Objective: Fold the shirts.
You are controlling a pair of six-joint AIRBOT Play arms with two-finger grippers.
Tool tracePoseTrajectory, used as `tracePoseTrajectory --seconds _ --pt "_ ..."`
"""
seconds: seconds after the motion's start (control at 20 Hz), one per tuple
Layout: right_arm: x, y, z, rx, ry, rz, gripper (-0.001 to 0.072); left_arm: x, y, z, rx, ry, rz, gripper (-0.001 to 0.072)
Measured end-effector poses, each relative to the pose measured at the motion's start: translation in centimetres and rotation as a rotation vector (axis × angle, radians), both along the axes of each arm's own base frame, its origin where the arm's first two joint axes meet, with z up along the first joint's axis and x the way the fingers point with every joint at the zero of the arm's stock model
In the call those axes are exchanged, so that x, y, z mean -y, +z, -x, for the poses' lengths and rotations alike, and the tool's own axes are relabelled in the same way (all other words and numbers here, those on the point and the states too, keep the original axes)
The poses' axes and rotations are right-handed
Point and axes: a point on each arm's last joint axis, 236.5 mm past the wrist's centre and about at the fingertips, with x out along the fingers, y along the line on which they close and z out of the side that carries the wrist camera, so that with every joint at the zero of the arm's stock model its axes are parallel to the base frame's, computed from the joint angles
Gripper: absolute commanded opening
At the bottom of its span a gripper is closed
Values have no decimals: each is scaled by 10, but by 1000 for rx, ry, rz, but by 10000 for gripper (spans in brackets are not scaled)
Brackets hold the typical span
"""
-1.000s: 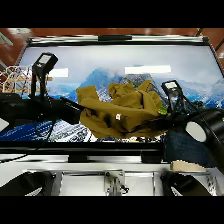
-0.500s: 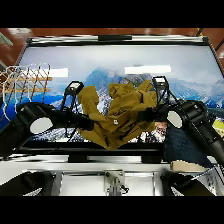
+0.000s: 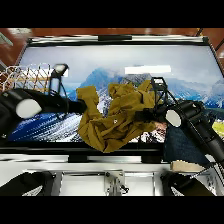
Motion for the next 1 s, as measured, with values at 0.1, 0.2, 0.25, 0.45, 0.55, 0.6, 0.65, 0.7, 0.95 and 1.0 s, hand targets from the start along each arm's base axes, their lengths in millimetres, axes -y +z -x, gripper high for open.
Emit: tracePoseTrajectory --seconds 0.1,0.2,0.25,0.45,0.55,0.6,0.65,0.7,0.95,1.0 --pt "-3 0 0 -4 -6 -14 65 -38 17 -19 42 42 -66 617" --pt "-4 0 1 -8 -10 -23 65 -88 24 -33 51 112 -150 629" --pt "-4 0 2 -11 -10 -25 65 -117 24 -37 38 160 -192 628" --pt "-2 -3 8 -44 -14 -15 65 -230 7 -39 -31 394 -279 600" --pt "0 -6 13 -67 -16 -6 65 -275 -4 -40 -37 496 -293 600" --pt "1 -7 16 -79 -16 1 65 -293 -9 -40 -39 527 -301 600" --pt "3 -8 19 -92 -15 8 65 -309 -17 -40 -47 545 -312 600" --pt "4 -10 22 -107 -15 15 65 -323 -24 -40 -62 551 -326 599" --pt "10 -14 34 -162 -36 34 65 -354 -76 -45 -164 500 -349 594" --pt "11 -14 35 -169 -46 34 65 -354 -88 -48 -182 486 -338 593"
